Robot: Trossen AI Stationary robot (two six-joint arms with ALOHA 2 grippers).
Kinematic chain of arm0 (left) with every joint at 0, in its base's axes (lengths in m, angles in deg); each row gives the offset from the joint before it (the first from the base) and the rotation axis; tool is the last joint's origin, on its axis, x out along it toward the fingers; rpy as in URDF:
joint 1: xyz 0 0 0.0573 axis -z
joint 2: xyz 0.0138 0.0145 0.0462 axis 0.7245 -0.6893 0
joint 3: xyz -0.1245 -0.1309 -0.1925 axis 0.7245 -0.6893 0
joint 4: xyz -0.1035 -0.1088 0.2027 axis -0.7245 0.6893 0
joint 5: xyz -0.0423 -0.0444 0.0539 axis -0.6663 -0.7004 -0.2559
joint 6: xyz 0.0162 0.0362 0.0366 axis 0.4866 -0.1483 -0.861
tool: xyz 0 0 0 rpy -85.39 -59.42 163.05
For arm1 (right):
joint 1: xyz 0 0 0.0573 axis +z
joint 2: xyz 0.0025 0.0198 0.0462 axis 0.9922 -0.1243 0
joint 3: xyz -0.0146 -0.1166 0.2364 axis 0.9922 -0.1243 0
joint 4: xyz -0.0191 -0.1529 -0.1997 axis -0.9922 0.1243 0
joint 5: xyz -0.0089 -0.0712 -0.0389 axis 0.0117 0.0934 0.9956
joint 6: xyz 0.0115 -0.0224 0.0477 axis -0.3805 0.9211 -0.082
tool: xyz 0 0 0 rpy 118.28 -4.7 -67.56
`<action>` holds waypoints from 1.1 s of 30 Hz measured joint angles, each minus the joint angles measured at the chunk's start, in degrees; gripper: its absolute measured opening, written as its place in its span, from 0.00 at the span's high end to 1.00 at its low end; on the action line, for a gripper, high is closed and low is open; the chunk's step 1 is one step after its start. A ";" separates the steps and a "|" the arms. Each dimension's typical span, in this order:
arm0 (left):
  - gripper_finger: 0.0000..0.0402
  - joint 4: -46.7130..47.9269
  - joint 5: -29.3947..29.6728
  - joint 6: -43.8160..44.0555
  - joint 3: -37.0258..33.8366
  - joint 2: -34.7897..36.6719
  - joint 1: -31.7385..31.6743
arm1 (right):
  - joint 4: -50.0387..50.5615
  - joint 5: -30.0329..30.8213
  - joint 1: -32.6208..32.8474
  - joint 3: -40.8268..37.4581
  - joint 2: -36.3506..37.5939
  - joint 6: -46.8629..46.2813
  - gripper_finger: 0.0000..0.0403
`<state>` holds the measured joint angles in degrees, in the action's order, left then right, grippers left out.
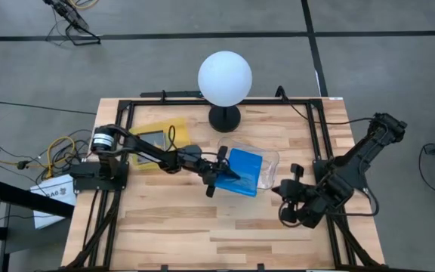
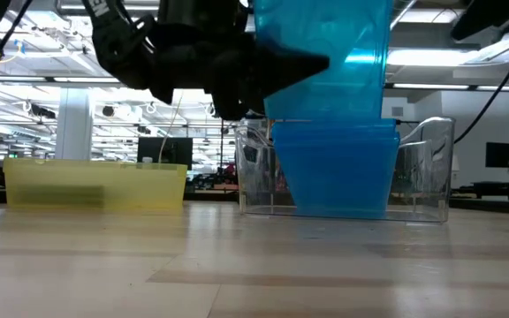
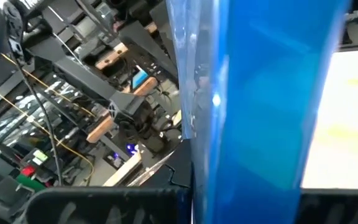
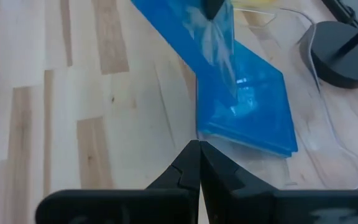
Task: Pick & place jewel cases by type
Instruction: Put the blue CD case into the transparent bin
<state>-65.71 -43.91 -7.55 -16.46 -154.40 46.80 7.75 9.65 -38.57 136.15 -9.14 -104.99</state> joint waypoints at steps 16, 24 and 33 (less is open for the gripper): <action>0.94 -1.78 -6.85 8.47 0.02 -0.48 -3.93 | 0.02 -0.14 -4.65 0.00 0.00 1.50 1.00; 0.97 -1.69 -4.42 7.83 0.02 -0.48 -3.00 | 0.02 -0.12 -5.16 0.00 0.00 1.58 1.00; 0.93 -1.69 -3.38 4.20 0.02 -0.48 -1.53 | 0.01 -0.12 -5.14 0.00 0.00 1.55 1.00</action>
<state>-67.39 -47.29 -3.35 -16.44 -154.88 45.27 7.76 9.53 -43.70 136.15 -9.14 -103.43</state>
